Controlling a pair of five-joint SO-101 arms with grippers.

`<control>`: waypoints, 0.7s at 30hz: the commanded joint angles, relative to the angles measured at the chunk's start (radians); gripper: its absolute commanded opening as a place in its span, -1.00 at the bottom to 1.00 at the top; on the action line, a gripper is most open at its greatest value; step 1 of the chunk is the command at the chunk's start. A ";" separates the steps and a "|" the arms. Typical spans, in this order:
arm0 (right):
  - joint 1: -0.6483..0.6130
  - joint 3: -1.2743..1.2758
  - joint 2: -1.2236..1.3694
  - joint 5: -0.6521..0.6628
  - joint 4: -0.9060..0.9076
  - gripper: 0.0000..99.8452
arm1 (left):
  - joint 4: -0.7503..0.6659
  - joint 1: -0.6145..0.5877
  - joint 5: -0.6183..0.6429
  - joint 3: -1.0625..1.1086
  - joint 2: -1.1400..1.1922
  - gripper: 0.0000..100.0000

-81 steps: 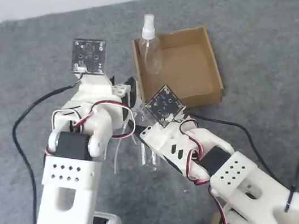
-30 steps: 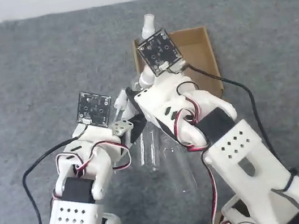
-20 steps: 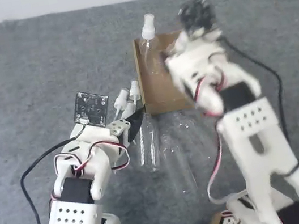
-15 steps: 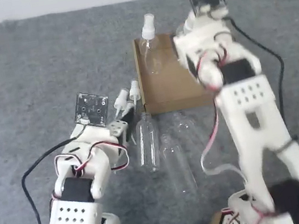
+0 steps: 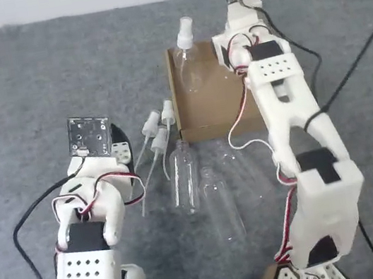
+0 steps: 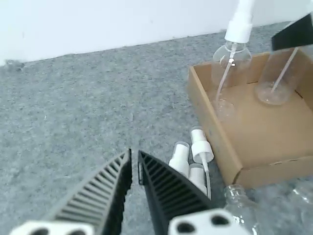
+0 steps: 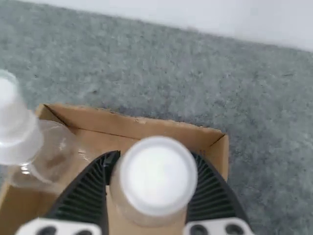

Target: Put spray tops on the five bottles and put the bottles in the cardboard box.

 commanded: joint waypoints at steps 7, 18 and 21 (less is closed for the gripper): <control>0.028 -0.164 0.101 0.008 -0.058 -0.99 | -0.028 -0.002 -0.003 -0.008 -0.029 -0.98; 0.024 -0.166 0.148 0.009 -0.081 -0.96 | -0.028 -0.005 -0.003 -0.008 -0.029 -0.98; 0.022 -0.166 0.145 0.009 -0.077 -0.82 | -0.028 -0.006 -0.003 -0.008 -0.029 -0.98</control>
